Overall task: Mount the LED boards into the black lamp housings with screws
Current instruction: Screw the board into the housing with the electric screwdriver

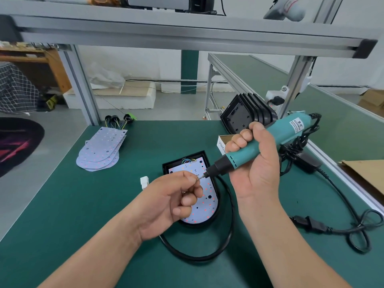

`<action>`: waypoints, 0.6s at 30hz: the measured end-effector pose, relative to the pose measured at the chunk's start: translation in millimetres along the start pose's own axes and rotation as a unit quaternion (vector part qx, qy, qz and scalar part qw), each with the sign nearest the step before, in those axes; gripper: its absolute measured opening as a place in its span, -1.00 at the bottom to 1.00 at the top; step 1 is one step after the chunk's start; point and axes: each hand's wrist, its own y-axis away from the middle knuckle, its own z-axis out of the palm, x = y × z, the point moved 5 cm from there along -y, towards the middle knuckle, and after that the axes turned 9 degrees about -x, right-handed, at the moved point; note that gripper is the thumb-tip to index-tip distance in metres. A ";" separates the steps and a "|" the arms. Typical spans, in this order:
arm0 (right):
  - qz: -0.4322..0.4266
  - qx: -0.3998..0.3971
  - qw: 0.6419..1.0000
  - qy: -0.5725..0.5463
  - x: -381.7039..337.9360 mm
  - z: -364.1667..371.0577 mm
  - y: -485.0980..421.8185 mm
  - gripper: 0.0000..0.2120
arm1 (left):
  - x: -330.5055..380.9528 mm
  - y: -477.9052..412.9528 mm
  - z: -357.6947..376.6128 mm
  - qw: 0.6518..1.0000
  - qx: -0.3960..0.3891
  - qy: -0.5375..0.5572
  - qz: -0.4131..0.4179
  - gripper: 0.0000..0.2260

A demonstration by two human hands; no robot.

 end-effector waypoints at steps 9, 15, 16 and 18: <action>-0.012 -0.006 1.000 -0.007 -5.7 -3.6 -0.9 -0.94 | 1.9 0.2 -0.9 0.999 -0.023 -0.014 0.030 -0.94; -0.008 -0.018 1.000 0.000 -4.1 -2.9 1.1 -0.95 | 0.5 -1.0 -1.7 0.999 -0.020 -0.021 0.041 -0.93; -0.008 -0.019 1.000 0.002 -4.2 -3.1 0.8 -0.95 | 0.8 -1.1 -2.3 0.999 -0.016 -0.024 0.043 -0.92; -0.007 -0.019 1.000 0.006 -4.5 -4.2 0.8 -0.93 | 1.3 -1.6 -3.0 0.998 -0.008 -0.039 0.048 -0.91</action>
